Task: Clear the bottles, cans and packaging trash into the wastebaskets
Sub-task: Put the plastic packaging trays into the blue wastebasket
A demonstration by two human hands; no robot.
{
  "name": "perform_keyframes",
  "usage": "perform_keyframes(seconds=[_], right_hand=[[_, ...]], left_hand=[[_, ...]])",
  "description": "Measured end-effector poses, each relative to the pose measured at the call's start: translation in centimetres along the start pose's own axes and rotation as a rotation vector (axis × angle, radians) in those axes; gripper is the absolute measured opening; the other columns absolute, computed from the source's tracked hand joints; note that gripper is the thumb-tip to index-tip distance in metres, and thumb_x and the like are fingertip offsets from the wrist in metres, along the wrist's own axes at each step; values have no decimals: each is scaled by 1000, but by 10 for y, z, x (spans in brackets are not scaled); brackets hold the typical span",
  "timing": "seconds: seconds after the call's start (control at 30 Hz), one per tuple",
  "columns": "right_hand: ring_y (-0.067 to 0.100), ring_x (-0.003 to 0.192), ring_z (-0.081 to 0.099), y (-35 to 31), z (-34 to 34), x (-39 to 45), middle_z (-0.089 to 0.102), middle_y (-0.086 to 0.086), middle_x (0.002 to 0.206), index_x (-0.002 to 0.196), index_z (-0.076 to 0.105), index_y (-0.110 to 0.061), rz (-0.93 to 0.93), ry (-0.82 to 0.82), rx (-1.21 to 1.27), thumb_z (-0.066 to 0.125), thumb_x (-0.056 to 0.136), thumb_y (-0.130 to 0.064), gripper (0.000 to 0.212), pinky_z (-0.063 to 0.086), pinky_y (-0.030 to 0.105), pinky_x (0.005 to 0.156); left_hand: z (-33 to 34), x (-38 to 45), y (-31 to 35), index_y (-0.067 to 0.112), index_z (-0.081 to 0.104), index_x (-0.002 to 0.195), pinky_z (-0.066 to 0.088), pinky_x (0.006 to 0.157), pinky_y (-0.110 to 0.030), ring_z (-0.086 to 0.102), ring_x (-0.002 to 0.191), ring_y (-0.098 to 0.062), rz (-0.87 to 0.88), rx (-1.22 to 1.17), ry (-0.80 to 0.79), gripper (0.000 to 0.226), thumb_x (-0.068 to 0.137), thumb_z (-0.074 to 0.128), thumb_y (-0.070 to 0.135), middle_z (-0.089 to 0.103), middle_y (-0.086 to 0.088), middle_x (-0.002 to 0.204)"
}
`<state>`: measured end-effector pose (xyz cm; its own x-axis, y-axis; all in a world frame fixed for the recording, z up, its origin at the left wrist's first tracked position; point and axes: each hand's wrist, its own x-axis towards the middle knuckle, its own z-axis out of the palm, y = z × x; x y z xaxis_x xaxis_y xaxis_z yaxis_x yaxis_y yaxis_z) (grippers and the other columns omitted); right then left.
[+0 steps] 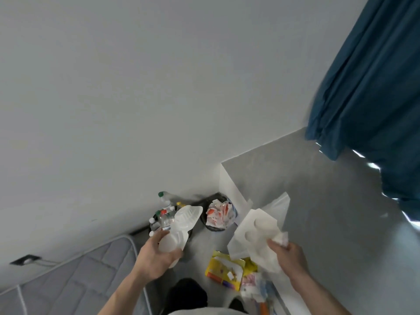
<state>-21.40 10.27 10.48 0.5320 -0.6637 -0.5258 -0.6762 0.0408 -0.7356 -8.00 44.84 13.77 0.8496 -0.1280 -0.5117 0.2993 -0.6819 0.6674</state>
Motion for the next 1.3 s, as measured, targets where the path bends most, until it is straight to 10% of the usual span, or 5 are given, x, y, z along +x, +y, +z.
perform_keyframes(seconds=[0.5,0.63,0.9,1.3], right_hand=[[31,84,69,-44,79,78,74,12,84,78,74,-12,231,203,11,82,81,-37,26,55,41,79],[32,86,68,-41,111,104,73,10,84,76,72,-12,297,206,-14,82,80,-43,32,55,43,81],[31,81,67,1,162,164,71,10,78,72,68,-13,353,96,-106,80,79,-48,38,52,41,75],[3,58,58,106,225,265,59,-23,49,63,60,-28,306,-68,-156,73,89,-40,32,42,19,54]], left_hand=[[3,223,61,34,55,137,54,92,-30,63,101,-12,-42,316,-311,96,48,80,58,62,9,117],[30,299,73,33,53,138,55,80,-27,60,102,-16,-28,479,-411,98,49,77,64,61,7,118],[129,404,53,28,44,146,49,102,-40,53,125,-26,-27,680,-492,103,56,69,71,54,-2,137],[262,527,-40,27,40,146,42,109,-49,47,129,-31,19,951,-543,101,61,69,73,48,-4,140]])
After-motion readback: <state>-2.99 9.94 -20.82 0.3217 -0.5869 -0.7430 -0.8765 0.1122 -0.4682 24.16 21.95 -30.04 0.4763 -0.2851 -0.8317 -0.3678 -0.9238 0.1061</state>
